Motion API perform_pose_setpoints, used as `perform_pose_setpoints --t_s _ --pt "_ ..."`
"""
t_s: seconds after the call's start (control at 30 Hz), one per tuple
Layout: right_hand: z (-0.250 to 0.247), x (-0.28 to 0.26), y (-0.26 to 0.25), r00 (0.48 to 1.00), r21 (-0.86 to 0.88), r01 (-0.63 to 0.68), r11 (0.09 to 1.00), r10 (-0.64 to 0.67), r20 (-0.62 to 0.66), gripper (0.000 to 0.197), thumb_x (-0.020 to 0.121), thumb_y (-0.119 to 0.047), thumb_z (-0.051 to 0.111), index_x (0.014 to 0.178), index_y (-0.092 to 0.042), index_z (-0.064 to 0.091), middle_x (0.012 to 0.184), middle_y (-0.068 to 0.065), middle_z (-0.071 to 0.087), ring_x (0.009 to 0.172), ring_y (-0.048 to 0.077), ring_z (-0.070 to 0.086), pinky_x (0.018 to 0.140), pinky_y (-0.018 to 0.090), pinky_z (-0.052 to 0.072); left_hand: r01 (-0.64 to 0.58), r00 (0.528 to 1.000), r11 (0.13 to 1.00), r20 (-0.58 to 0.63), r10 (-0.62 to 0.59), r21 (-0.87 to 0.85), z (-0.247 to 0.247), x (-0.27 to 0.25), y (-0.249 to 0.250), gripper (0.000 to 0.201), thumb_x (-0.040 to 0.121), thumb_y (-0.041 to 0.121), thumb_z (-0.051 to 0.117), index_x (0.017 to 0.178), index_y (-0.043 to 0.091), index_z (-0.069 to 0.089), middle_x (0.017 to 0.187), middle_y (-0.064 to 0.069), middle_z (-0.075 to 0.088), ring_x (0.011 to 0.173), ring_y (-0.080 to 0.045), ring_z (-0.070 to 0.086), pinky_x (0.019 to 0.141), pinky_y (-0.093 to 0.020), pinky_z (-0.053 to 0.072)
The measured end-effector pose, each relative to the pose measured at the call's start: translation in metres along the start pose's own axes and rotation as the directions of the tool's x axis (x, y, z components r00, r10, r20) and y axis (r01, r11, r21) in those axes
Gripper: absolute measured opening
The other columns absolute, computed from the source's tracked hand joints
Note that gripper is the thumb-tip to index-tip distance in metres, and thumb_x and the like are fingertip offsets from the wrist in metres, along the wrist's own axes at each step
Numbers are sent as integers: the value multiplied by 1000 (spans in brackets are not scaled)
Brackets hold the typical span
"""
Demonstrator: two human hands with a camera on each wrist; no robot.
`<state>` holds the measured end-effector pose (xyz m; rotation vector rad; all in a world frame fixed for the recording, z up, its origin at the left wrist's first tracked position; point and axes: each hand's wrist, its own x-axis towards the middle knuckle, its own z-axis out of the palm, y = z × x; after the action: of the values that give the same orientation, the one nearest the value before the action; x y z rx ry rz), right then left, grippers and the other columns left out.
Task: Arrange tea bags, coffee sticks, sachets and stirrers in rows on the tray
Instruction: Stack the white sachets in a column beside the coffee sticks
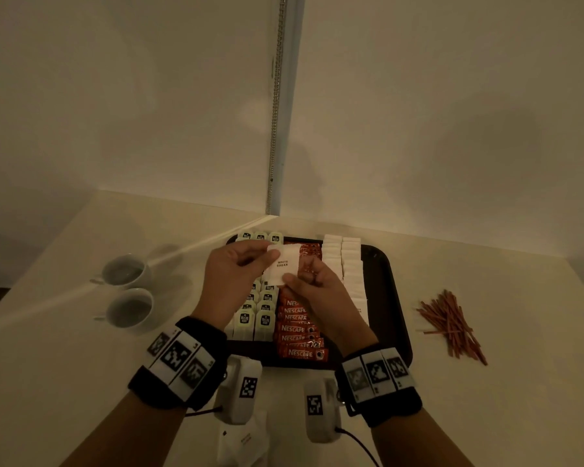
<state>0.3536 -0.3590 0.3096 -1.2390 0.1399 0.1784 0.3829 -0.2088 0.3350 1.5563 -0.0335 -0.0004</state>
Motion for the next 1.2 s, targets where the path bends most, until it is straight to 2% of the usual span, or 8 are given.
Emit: perform_pose_setpoints --t_s 0.13,0.43,0.53,0.63,0.8,0.97,1.07,1.2 --pt "4 -5 2 998 46 37 998 -34 -53 18 88 -3 58 105 -7 57 100 8 70 102 25 66 85 31 55 -70 997 996 -15 71 56 3 -1 -1 14 80 11 72 82 25 72 74 10 73 71 -6 69 63 -17 53" --pt "-1 -11 -2 985 -25 86 996 -89 -149 12 87 -7 61 98 -3 60 104 18 65 88 21 67 74 30 57 -95 995 991 35 92 97 6 -4 -5 18 79 13 74 80 30 71 73 14 73 72 -8 71 66 -19 56" --pt "-5 -12 -3 983 -71 103 992 -113 -143 7 87 -8 62 94 -6 63 92 7 68 82 15 67 70 25 55 -93 995 991 51 88 99 9 -6 -4 17 80 13 73 78 29 71 72 12 73 70 -8 70 64 -19 55" --pt "-10 -13 -6 983 -172 111 979 -134 -127 5 87 -11 63 91 -9 64 86 -1 69 77 14 68 69 27 55 -69 996 991 56 63 112 10 -6 -4 14 80 15 74 78 28 71 74 8 74 71 -10 70 65 -23 56" --pt "-44 -12 -12 963 -235 114 965 -166 -213 5 89 -7 58 86 -10 62 96 6 66 87 17 66 74 26 56 11 997 974 76 -29 226 -12 -13 -6 10 85 26 68 94 22 69 91 5 71 79 -13 67 67 -26 54" --pt "-107 -15 16 886 -432 -72 899 -141 -442 17 90 -10 59 106 -7 61 103 7 65 92 16 65 69 19 54 80 983 951 135 -125 300 -78 -40 -31 13 93 15 55 95 17 68 88 6 72 76 -17 67 66 -28 50" --pt "-134 -20 49 832 -507 -232 830 -101 -546 17 88 -12 62 105 -10 60 100 3 65 92 18 64 70 20 51 177 977 935 56 -204 307 -120 -64 -56 18 94 6 52 94 16 68 87 4 73 71 -16 67 63 -28 51" --pt "-150 -22 87 799 -523 -401 753 7 -602 15 88 -13 62 103 -13 60 98 -1 61 92 17 60 84 33 54 343 939 900 -94 -330 269 -173 -94 -91 20 94 4 50 93 13 68 82 -2 74 61 -10 67 53 -19 51"
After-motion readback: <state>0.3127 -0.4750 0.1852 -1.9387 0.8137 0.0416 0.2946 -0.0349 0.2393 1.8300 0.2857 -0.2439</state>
